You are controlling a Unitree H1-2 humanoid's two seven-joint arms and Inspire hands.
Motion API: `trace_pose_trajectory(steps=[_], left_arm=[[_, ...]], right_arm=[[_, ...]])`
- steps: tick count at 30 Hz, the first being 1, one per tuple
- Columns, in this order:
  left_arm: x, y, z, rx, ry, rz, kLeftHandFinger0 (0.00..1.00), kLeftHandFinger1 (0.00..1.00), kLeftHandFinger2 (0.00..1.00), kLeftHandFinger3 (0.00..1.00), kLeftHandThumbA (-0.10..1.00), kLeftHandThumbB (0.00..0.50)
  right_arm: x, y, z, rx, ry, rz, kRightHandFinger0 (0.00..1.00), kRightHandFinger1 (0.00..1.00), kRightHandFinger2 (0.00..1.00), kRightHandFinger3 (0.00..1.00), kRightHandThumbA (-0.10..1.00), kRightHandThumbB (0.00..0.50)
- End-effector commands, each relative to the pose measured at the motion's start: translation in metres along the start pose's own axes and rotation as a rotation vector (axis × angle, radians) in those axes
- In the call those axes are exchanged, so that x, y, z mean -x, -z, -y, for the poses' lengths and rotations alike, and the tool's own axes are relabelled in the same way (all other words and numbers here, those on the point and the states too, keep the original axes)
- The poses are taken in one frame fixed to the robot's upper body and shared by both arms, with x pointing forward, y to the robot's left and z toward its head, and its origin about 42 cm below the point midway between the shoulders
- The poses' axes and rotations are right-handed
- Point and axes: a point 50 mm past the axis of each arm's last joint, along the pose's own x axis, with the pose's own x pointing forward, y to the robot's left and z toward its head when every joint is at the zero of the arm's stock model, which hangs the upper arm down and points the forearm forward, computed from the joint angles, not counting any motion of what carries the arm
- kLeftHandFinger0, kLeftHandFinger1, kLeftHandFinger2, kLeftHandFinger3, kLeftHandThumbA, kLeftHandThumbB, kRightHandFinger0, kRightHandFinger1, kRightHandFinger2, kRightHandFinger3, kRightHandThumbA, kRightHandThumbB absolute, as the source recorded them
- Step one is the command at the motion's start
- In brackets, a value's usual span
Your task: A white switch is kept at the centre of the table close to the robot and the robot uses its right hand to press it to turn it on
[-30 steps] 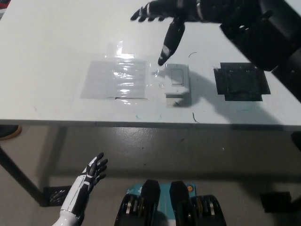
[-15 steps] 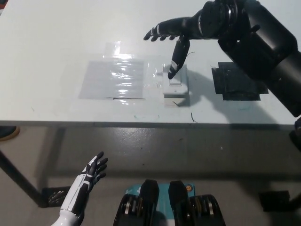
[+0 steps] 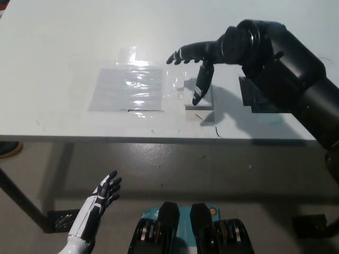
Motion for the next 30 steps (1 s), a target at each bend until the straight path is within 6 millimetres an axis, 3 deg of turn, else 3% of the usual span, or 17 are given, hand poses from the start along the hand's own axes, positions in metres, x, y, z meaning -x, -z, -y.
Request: trace_pose_trajectory(steps=[1,8,13,16,21,30], left_arm=[[-0.002,-0.013,-0.003,-0.014,0.015,0.051,1.0,1.0,1.0,1.0,1.0,0.117],[-0.002,-0.014,-0.005,-0.009,0.012,0.055,1.0,1.0,1.0,1.0,1.0,0.109],[-0.002,-0.013,-0.005,-0.012,0.015,0.05,1.0,1.0,1.0,1.0,1.0,0.094],[-0.001,-0.014,-0.005,-0.021,0.01,0.041,1.0,1.0,1.0,1.0,1.0,0.14],[-0.001,-0.015,-0.005,-0.013,0.006,0.044,1.0,1.0,1.0,1.0,1.0,0.089],[0.0,-0.012,-0.006,-0.004,0.001,0.041,1.0,1.0,1.0,1.0,1.0,0.114]], right_arm=[[0.006,-0.017,0.019,0.05,0.061,0.042,1.0,1.0,1.0,1.0,1.0,0.286],[0.001,-0.009,0.014,0.03,0.023,0.049,1.0,1.0,1.0,1.0,1.0,0.268],[-0.003,-0.004,0.01,0.012,0.004,0.032,1.0,1.0,1.0,1.0,1.0,0.294],[-0.005,-0.001,0.007,0.024,0.0,0.008,1.0,1.0,1.0,1.0,1.0,0.313],[-0.004,0.003,0.004,0.041,-0.015,-0.003,1.0,1.0,1.0,1.0,1.0,0.274],[-0.006,0.002,-0.003,0.086,-0.073,-0.06,1.0,1.0,1.0,1.0,1.0,0.336]])
